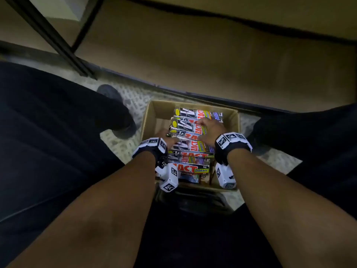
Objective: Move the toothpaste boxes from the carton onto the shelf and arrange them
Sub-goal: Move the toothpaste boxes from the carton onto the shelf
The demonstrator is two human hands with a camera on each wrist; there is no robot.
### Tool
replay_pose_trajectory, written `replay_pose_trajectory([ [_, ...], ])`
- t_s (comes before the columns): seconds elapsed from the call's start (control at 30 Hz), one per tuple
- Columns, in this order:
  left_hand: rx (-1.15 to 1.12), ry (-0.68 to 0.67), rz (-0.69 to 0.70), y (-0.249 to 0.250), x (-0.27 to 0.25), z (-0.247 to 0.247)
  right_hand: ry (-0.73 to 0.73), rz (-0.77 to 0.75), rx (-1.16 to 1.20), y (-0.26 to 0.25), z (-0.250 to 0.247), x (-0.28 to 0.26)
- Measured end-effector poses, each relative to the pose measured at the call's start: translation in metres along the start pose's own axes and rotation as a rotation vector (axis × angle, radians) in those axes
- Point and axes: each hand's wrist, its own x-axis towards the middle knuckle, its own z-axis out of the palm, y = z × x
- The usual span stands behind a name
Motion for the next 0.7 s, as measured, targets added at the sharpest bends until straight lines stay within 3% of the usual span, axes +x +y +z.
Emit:
replay_pose_trajectory([
  [0.3, -0.137, 0.028, -0.069, -0.006, 0.010, 0.012, 0.026, 0.054, 0.006, 0.003, 0.003, 0.010],
  [0.53, -0.087, 0.132, -0.010, 0.004, -0.002, 0.013, 0.268, 0.053, 0.257, 0.016, -0.003, -0.003],
  [0.7, -0.169, 0.203, 0.020, 0.009, -0.008, 0.015, 0.317, 0.118, 0.365, 0.019, -0.014, -0.017],
])
